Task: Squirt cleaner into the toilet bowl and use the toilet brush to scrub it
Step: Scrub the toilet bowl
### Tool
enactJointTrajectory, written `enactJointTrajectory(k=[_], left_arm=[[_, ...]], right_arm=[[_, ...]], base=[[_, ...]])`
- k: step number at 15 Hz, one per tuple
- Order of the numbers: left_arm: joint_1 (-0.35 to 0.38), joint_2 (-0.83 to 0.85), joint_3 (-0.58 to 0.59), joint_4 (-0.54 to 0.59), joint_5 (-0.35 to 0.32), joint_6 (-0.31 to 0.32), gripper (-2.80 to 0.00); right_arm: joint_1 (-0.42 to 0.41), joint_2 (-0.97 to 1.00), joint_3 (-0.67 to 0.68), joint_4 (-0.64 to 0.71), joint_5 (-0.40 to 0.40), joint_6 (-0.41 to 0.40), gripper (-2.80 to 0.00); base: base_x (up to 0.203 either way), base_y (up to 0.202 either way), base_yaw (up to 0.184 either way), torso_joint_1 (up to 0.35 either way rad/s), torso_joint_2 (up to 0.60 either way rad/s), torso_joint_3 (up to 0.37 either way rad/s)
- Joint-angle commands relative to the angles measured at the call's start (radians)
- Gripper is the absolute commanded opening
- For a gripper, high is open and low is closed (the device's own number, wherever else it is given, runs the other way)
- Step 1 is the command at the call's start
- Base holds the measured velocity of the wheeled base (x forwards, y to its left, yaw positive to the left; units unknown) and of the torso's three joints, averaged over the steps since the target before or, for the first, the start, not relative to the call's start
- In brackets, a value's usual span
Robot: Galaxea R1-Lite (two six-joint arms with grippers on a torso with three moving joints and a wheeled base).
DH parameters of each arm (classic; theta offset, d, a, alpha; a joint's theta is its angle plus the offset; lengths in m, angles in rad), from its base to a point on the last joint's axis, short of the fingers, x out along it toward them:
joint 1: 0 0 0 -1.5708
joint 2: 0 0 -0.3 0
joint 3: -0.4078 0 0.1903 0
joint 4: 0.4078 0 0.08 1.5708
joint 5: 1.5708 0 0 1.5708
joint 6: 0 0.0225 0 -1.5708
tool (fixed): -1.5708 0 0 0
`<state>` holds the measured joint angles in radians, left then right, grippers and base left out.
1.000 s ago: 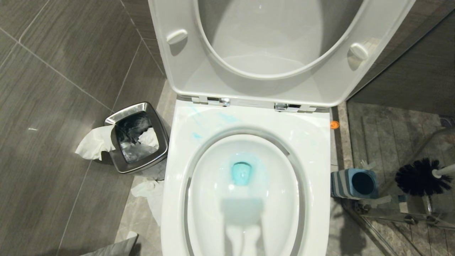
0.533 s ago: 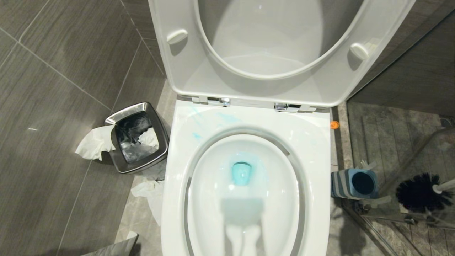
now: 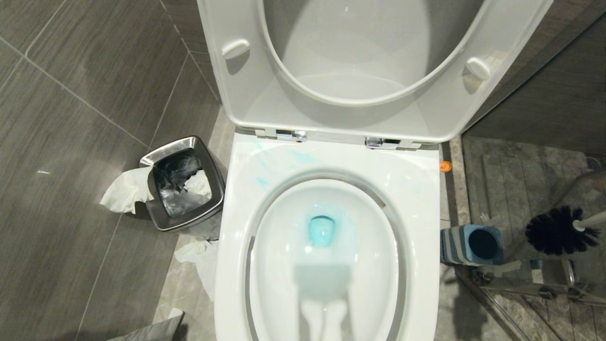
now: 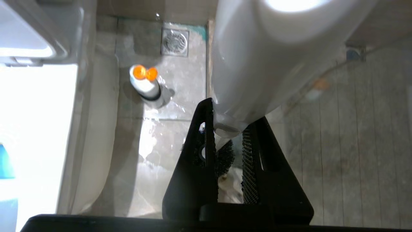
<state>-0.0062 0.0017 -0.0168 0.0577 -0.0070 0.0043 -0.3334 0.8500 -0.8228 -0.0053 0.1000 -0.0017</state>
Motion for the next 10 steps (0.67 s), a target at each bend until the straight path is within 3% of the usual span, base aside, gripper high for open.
enactJointTrajectory(k=[1,5,8,10], left_arm=[[0.000,0.000,0.000,0.001,0.001,0.000,-2.80],[0.000,0.000,0.000,0.001,-0.001,0.000,-2.80],[0.000,0.000,0.000,0.001,-0.001,0.000,-2.80],[0.000,0.000,0.000,0.001,-0.001,0.000,-2.80]], right_arm=[[0.000,0.086,-0.078,-0.001,0.011,0.001,-2.80],[0.001,0.158,-0.154,-0.001,0.055,0.029,-2.80],[0.007,0.146,-0.184,0.014,0.131,0.027,-2.80],[0.009,0.141,-0.257,0.146,0.152,0.027,-2.80]], base=[[0.000,0.000,0.000,0.000,0.00,0.000],[0.000,0.000,0.000,0.000,0.00,0.000],[0.000,0.000,0.000,0.000,0.00,0.000],[0.000,0.000,0.000,0.000,0.00,0.000]])
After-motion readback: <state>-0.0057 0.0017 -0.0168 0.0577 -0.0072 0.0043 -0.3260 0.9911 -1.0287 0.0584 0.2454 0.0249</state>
